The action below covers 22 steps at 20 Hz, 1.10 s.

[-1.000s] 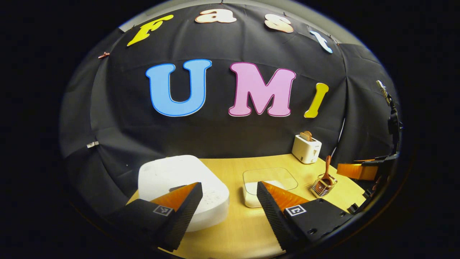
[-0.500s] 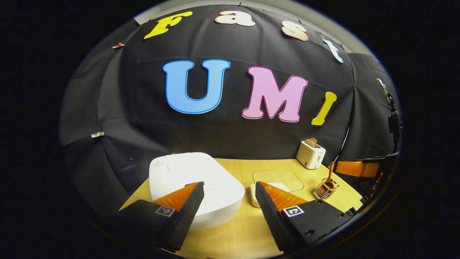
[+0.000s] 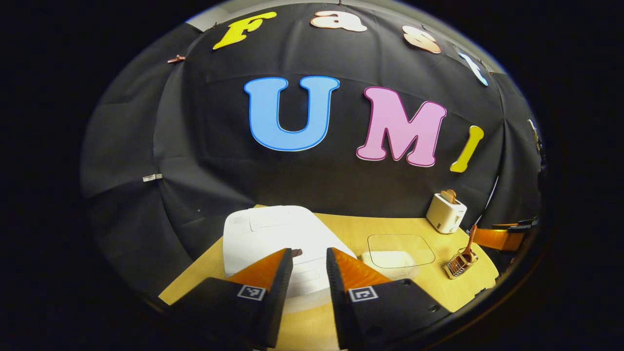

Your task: Close the left gripper, press the button to open the rice cooker; take a wooden spoon from the chopstick holder with the right hand, scoop a spoonful of rice and pour it into the rice cooker, then put the wooden spoon back into the chopstick holder.

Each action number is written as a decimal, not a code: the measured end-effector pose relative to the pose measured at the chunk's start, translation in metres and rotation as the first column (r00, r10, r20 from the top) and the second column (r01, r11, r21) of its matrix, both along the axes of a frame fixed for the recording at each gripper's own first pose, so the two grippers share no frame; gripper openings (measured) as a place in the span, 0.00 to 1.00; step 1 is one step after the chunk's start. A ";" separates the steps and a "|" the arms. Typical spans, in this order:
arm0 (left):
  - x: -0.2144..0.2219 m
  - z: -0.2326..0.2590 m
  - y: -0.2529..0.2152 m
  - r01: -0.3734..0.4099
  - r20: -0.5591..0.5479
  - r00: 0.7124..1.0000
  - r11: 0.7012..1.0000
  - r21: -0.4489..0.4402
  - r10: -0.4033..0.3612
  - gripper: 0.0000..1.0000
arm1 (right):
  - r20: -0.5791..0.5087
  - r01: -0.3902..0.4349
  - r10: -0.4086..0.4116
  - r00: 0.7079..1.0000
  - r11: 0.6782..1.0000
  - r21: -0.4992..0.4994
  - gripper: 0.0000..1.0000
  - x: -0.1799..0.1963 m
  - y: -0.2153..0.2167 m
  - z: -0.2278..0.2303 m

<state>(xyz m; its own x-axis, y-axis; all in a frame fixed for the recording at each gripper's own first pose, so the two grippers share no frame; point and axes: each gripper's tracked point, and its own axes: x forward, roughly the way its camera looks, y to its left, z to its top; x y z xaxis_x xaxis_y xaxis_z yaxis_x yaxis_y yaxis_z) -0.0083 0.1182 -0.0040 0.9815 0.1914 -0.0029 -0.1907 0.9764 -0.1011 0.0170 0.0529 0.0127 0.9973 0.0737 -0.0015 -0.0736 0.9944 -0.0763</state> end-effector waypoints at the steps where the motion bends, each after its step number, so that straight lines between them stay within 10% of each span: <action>1: 0.005 -0.002 0.003 -0.008 -0.013 1.000 1.000 -0.005 0.008 0.42 | -0.004 -0.002 0.002 1.000 1.000 0.005 0.98 0.002 -0.004 0.000; 4: 0.024 -0.008 0.023 -0.087 -0.046 0.995 0.996 -0.022 0.086 0.07 | -0.013 -0.004 0.004 1.000 1.000 0.008 0.98 0.009 -0.015 0.001; 11: 0.065 -0.037 0.053 -0.126 -0.174 0.980 0.975 -0.182 0.094 0.05 | -0.036 0.024 -0.024 0.999 1.000 0.013 0.98 0.015 -0.041 -0.006; 22: 0.080 -0.056 0.040 -0.122 -0.293 0.953 0.979 -0.164 0.070 0.06 | -0.063 0.028 -0.025 0.998 0.999 0.044 0.98 0.026 -0.050 -0.013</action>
<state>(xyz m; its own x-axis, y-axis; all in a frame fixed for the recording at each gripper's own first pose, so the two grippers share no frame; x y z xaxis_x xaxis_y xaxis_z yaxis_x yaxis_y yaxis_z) 0.0720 0.1584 -0.0604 0.9117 0.2555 -0.3218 -0.3290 0.9230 -0.1993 0.0433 0.0026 -0.0005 0.9969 0.0490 -0.0612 -0.0508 0.9983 -0.0273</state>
